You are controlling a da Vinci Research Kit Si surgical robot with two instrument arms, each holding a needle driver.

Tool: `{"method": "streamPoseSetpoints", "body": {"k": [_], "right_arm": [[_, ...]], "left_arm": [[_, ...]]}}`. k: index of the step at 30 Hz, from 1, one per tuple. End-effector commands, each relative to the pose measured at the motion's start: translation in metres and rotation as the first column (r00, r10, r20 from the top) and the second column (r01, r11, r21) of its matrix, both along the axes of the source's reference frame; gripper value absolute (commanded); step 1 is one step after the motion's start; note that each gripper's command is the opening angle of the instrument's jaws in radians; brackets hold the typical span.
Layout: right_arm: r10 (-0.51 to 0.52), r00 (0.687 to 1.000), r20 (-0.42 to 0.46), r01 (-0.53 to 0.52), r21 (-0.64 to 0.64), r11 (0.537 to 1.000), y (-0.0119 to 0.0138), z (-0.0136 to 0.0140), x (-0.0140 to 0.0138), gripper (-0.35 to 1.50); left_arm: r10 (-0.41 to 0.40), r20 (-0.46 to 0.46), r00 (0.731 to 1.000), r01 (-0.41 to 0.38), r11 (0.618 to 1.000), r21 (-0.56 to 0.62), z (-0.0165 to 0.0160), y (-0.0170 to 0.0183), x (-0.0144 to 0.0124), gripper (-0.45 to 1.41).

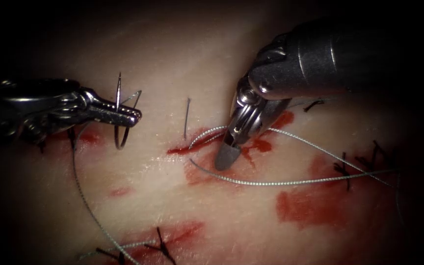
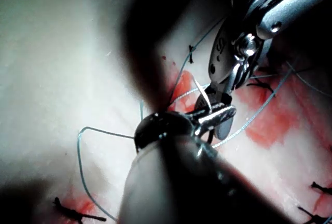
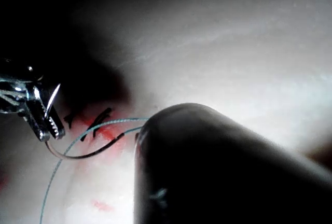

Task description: Wound Closure

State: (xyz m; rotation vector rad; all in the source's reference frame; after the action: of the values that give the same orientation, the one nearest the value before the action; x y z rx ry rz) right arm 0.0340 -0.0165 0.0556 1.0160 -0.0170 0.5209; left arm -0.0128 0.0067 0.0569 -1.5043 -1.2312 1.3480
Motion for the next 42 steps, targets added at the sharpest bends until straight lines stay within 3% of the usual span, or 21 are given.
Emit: {"method": "streamPoseSetpoints", "body": {"k": [1, 8, 12, 17, 19, 20, 21, 22, 27, 33, 42], "right_arm": [[-0.02, 1.0, -0.004, 0.02, 0.008, 1.0, 0.0002, 0.0007, 0.002, 0.88], [-0.09, 0.995, 0.039, 0.09, 0.01, 0.996, -0.0009, 0.0029, 0.0036, 0.84], [-0.135, 0.99, 0.037, 0.135, 0.001, 0.991, -0.0019, 0.0041, 0.0036, 0.94], [-0.192, 0.98, 0.055, 0.193, -0.014, 0.981, -0.0022, 0.0052, 0.004, 0.86], [-0.203, 0.977, 0.059, 0.205, -0.034, 0.978, -0.0023, 0.0055, 0.0041, 0.72], [-0.206, 0.977, 0.054, 0.208, -0.043, 0.977, -0.0023, 0.0056, 0.0041, 0.57], [-0.212, 0.976, 0.048, 0.214, -0.051, 0.975, -0.0024, 0.0056, 0.0041, 0.02], [-0.215, 0.976, 0.048, 0.217, -0.053, 0.975, -0.0024, 0.0056, 0.0041, -0.35], [-0.232, 0.969, 0.089, 0.238, -0.064, 0.969, -0.0025, 0.0051, 0.003, -0.35], [-0.239, 0.96, 0.145, 0.252, -0.078, 0.965, -0.0032, 0.0048, -0.0015, -0.35], [-0.121, 0.969, 0.217, 0.15, -0.123, 0.981, -0.0028, 0.0031, -0.0157, -0.35]], "left_arm": [[0.0, 0.0, 1.0, 0.0, 1.0, 0.001, 0.0005, -0.0002, -0.0005, -0.45], [0.0, 0.0, 1.0, 0.0, 1.0, 0.001, 0.0005, -0.0002, -0.0005, -0.45], [-0.001, 0.0, 1.0, 0.001, 1.0, 0.001, 0.0004, -0.0002, -0.0005, -0.45], [-0.001, 0.0, 1.0, 0.001, 1.0, 0.002, 0.0004, -0.0002, -0.0005, -0.45], [-0.001, 0.0, 1.0, 0.001, 1.0, 0.002, 0.0004, -0.0002, -0.0005, -0.45], [-0.001, 0.0, 1.0, 0.001, 1.0, 0.002, 0.0004, -0.0002, -0.0005, -0.45], [-0.001, 0.0, 1.0, 0.001, 1.0, 0.002, 0.0004, -0.0002, -0.0005, -0.45], [-0.001, 0.0, 1.0, 0.001, 1.0, 0.002, 0.0004, -0.0002, -0.0005, -0.45], [-0.001, 0.0, 1.0, 0.001, 1.0, 0.002, 0.0004, -0.0002, -0.0005, -0.45], [-0.001, 0.0, 1.0, 0.001, 1.0, 0.003, 0.0003, -0.0001, -0.0005, -0.45], [-0.002, -0.001, 1.0, 0.002, 1.0, 0.003, 0.0002, -0.0002, -0.0006, -0.45]]}}
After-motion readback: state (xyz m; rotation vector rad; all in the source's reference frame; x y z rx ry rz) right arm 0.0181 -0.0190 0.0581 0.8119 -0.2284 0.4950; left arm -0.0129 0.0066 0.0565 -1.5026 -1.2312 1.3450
